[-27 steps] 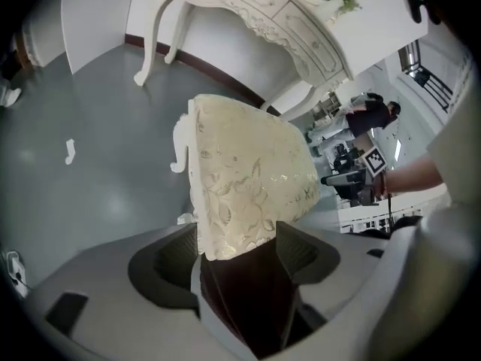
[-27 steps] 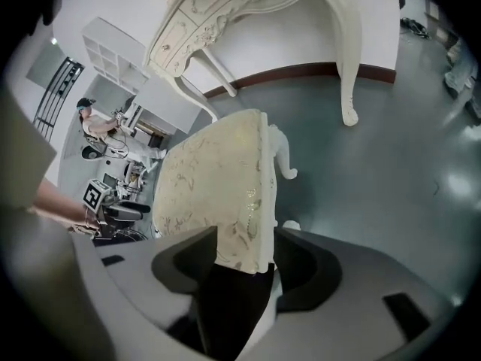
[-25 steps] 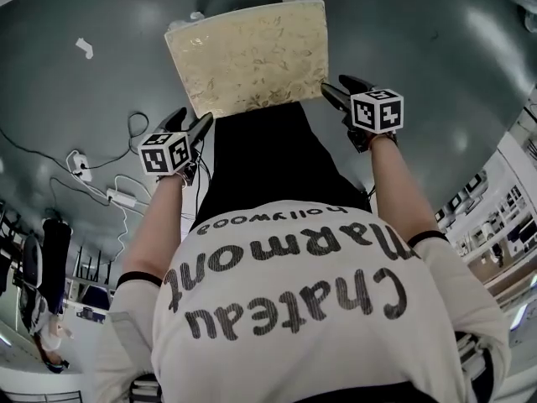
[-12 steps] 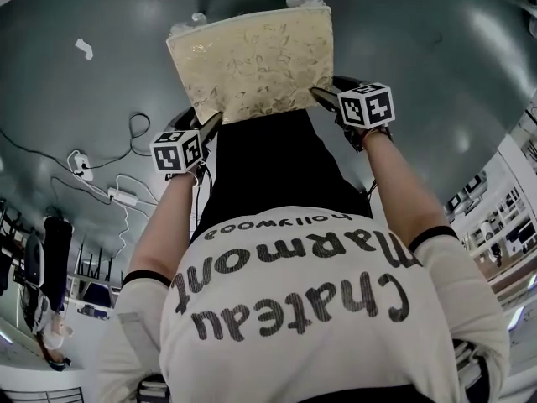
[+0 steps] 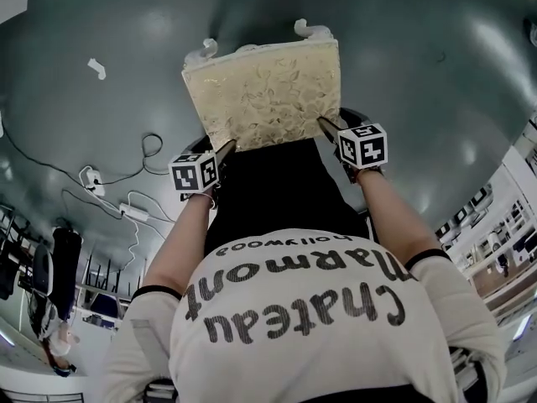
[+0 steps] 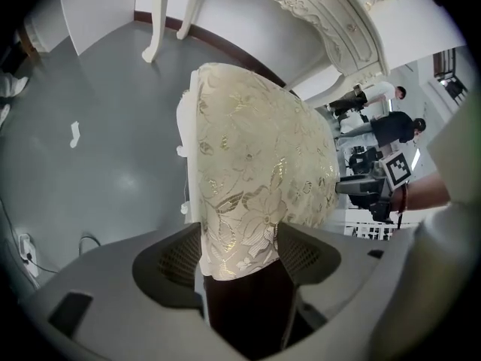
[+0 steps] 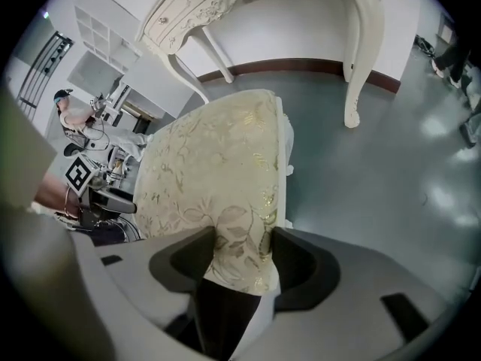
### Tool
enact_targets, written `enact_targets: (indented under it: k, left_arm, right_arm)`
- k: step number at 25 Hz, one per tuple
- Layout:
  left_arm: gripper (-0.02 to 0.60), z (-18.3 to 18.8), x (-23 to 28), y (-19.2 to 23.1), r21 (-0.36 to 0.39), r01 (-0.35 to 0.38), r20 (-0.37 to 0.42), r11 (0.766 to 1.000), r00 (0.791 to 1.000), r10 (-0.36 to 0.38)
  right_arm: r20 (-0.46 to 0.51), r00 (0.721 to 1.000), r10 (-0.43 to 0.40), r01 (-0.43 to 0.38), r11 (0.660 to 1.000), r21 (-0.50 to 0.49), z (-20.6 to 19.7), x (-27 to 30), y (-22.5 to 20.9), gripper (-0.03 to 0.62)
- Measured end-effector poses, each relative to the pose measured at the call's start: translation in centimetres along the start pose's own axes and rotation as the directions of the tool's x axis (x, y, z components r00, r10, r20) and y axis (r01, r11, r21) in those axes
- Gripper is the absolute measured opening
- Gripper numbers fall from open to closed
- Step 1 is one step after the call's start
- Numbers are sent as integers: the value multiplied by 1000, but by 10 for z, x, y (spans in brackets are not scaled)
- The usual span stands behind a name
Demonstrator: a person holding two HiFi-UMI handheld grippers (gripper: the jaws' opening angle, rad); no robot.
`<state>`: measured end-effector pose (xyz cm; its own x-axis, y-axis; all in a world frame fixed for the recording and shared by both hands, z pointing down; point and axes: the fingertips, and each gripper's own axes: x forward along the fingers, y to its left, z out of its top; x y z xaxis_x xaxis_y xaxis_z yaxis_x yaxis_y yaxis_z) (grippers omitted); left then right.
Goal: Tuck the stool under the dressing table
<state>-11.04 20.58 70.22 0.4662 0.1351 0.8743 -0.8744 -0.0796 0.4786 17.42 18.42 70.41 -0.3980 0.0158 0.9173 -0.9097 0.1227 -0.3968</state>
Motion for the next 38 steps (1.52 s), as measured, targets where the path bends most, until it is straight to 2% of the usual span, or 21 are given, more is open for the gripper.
enact_targets:
  k: [7,12,18,23,25,29,33,38]
  left_arm:
    - [324,6,-4,2,-29,10,-11,1000,1000,-10]
    - [324,25,-20,10,11,-4,38,1000,999,4]
    - [324,89,-22,26,39,13,101,999,995,-17]
    - [324,120,-23,31,9,20,130,1000,991,-21]
    - [323,132,-26,30,8,32,138,999,990,-33]
    - [322,167,-39,36,25,20,189,999,982,-24]
    - [321,215,-50,36,52,11,253,999,967,-24]
    - [321,280,-62,37,107,-2,331,994,943,-34]
  right_arm:
    - [-9,997,-74,74,997,28,2,-1,3,255]
    - [25,996,-80,78,994,74,5,-5,15,250]
    - [70,993,-96,92,994,64,67,7,8,247]
    - [63,986,-153,150,987,51,110,9,1,243]
    - [72,984,-160,154,985,83,123,5,0,239]
    - [93,987,-131,111,975,194,147,6,2,238]
    - [148,975,-164,117,951,285,178,-1,-1,238]
    - [217,961,-174,95,938,332,225,-6,-9,236]
